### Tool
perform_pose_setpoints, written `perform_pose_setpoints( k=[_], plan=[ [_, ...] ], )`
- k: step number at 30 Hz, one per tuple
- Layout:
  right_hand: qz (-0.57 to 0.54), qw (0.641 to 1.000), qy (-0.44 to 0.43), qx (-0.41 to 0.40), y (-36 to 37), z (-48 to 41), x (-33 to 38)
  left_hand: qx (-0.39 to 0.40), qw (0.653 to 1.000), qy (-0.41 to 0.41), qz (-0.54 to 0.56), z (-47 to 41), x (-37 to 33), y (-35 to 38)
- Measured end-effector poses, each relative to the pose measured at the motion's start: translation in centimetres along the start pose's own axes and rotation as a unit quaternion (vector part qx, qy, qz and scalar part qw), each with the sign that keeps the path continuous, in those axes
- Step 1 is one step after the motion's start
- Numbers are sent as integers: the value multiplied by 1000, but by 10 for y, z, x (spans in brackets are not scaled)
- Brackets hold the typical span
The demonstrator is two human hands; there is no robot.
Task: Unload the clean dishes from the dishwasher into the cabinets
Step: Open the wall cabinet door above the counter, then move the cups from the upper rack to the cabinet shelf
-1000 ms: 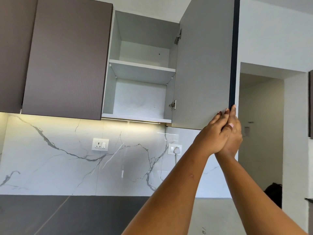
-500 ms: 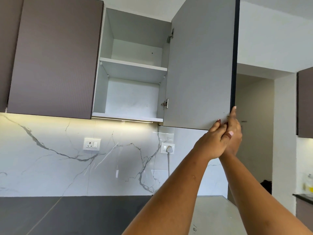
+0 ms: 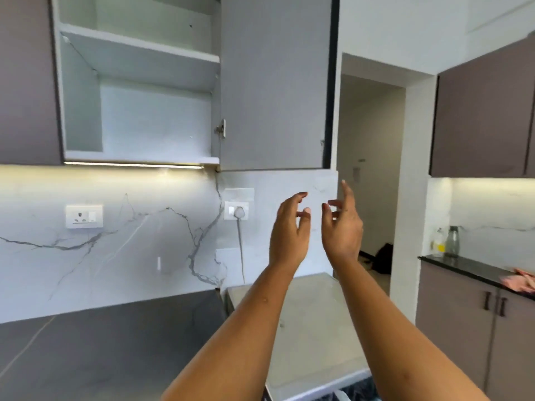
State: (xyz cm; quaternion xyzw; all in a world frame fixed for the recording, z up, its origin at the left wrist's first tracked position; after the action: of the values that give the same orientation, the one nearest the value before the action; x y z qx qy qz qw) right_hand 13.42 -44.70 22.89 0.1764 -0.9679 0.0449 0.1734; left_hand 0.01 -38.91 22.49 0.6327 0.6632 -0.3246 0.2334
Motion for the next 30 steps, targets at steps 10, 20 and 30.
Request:
perform_pose_setpoints(
  k=[10,20,30],
  plan=[
    [108,954,223,167,-27,231,-145,60,972,-227,22,161,197,56],
    [240,822,384,346,-62,417,-254,261,863,-428,-69,289,376,122],
    [238,743,505,369,-41,523,-314,418,749,-482,-181,344,494,184]
  ],
)
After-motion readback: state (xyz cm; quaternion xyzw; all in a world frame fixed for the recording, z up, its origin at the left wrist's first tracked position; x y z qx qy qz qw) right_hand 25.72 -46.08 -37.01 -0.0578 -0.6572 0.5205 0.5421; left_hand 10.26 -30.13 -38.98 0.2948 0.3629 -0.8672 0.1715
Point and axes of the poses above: each hand's wrist, its own z-axis away from the middle knuckle, its own y-axis out of the palm, x = y × z, the point moved 10 cm from there along -z, towards the middle knuckle, and after that the axes turned 14 degrees about -y, right-handed, at the moved point
